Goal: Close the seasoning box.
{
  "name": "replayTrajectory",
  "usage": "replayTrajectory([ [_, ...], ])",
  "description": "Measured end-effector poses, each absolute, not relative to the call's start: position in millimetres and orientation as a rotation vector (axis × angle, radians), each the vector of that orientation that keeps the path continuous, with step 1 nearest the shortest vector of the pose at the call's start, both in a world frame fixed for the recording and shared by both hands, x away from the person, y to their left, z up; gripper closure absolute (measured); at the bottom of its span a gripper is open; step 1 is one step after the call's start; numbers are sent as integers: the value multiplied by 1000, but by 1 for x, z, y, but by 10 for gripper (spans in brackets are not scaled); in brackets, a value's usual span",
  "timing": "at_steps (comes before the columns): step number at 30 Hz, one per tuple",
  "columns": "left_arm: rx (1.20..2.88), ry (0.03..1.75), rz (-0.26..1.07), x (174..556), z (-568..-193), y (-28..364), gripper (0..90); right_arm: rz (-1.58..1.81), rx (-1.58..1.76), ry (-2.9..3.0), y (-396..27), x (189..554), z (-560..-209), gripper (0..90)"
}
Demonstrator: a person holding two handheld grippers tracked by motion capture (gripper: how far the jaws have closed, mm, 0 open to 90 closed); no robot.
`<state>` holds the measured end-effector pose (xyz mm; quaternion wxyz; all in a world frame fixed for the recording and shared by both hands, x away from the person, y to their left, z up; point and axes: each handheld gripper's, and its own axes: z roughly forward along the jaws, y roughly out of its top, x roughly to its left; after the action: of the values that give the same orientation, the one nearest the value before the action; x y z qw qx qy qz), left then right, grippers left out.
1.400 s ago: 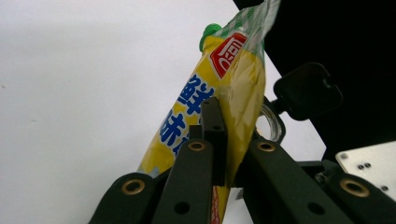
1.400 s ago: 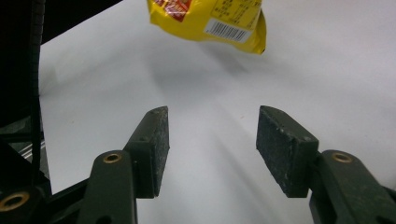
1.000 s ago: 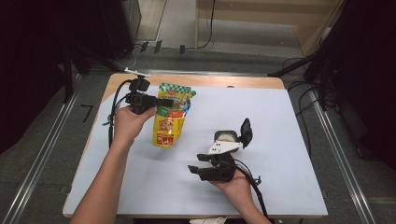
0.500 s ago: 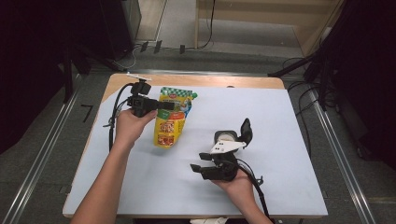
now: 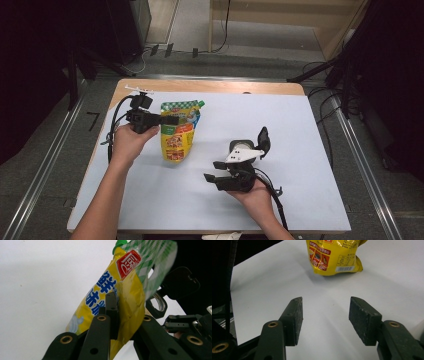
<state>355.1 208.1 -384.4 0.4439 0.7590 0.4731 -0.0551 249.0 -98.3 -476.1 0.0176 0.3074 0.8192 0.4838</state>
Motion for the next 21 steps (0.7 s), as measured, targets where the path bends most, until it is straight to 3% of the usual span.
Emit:
replayTrajectory([
  [17,1881,1106,-124,323,-392,211,748,1489,938,2560,-96,250,-472,474],
  [21,1877,1109,-113,318,-396,210,662,1492,942,2558,-97,250,-472,479],
])
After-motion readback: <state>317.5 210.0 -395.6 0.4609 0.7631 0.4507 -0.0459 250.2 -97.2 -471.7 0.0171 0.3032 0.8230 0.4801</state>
